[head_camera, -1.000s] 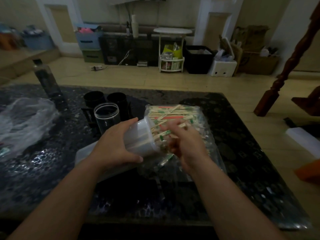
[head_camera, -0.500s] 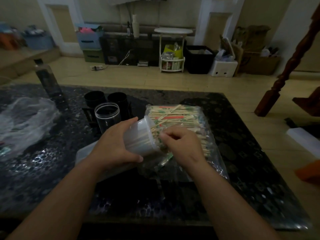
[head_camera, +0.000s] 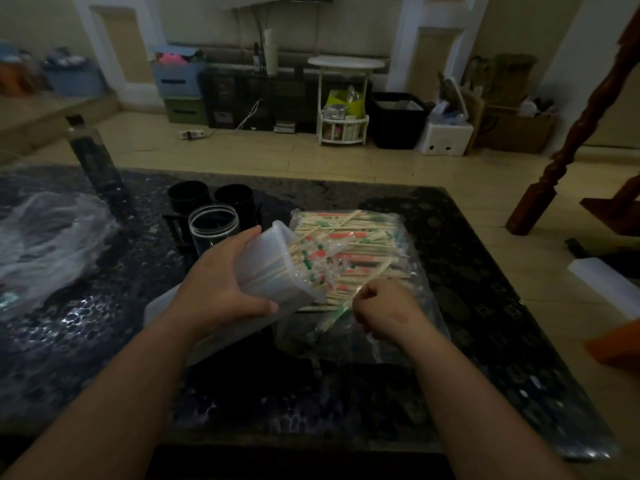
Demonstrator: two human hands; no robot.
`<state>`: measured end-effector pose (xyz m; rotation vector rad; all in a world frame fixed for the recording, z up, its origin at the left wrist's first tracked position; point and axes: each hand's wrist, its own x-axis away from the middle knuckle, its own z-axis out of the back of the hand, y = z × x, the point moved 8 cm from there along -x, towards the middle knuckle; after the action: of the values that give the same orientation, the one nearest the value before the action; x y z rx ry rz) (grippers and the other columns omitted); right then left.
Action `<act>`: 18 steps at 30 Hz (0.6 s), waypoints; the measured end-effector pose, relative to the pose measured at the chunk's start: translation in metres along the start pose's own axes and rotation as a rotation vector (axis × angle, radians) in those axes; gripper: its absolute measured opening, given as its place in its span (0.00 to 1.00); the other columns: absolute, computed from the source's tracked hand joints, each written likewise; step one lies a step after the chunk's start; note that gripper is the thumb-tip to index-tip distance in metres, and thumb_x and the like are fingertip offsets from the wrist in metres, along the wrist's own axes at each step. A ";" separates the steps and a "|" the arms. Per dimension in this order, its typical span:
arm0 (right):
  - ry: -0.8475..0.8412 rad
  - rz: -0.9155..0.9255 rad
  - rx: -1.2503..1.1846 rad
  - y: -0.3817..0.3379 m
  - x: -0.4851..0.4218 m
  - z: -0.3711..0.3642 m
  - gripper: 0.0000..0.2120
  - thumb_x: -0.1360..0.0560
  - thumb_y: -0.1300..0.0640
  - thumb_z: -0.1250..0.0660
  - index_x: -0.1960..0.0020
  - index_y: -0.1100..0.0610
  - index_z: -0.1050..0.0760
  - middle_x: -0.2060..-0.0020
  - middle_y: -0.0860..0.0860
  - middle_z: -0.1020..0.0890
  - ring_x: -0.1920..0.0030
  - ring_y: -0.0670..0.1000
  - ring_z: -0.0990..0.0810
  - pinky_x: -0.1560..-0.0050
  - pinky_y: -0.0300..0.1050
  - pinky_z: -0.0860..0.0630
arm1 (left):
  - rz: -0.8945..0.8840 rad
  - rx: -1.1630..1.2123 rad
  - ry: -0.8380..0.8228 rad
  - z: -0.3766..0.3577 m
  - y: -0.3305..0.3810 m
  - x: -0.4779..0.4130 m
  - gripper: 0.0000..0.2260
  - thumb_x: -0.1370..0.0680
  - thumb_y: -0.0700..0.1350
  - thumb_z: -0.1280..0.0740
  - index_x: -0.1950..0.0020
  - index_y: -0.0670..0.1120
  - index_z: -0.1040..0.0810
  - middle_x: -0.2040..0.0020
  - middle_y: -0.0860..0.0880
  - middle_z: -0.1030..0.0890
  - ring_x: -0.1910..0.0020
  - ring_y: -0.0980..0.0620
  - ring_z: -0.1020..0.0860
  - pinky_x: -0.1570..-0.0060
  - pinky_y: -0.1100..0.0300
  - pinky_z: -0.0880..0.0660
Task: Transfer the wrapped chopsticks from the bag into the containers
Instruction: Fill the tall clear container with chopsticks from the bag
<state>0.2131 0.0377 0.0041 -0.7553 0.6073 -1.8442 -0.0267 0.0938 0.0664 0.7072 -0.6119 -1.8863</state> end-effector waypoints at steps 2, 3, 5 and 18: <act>-0.083 -0.014 0.195 0.005 0.001 -0.009 0.08 0.26 0.60 0.36 0.62 0.56 0.22 0.55 0.61 0.16 0.56 0.59 0.17 0.57 0.45 0.23 | 0.012 0.012 0.003 0.001 -0.001 0.000 0.56 0.53 0.64 0.28 0.25 0.56 0.37 0.34 0.61 0.34 0.36 0.60 0.35 0.40 0.59 0.37; -0.136 -0.035 0.290 0.008 0.004 -0.014 0.07 0.24 0.59 0.36 0.56 0.57 0.19 0.51 0.61 0.16 0.52 0.59 0.17 0.59 0.40 0.26 | 0.015 0.011 0.000 0.000 -0.001 0.000 0.56 0.53 0.65 0.28 0.25 0.56 0.37 0.34 0.61 0.34 0.36 0.60 0.35 0.40 0.59 0.37; -0.250 -0.106 0.405 0.022 0.008 -0.027 0.11 0.22 0.58 0.37 0.43 0.62 0.21 0.47 0.59 0.17 0.47 0.57 0.17 0.64 0.35 0.29 | 0.013 0.002 -0.006 -0.001 -0.002 0.000 0.56 0.52 0.65 0.28 0.25 0.57 0.37 0.33 0.60 0.34 0.35 0.58 0.34 0.39 0.59 0.37; 0.103 0.273 0.466 0.016 -0.010 -0.044 0.19 0.23 0.60 0.39 0.33 0.50 0.29 0.36 0.53 0.27 0.35 0.57 0.31 0.34 0.47 0.37 | 0.012 0.013 -0.011 -0.004 -0.005 -0.001 0.55 0.52 0.64 0.27 0.25 0.59 0.37 0.33 0.60 0.33 0.34 0.56 0.33 0.36 0.55 0.34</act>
<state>0.1938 0.0441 -0.0387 -0.2552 0.3052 -1.6852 -0.0269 0.0966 0.0607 0.6998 -0.6346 -1.8776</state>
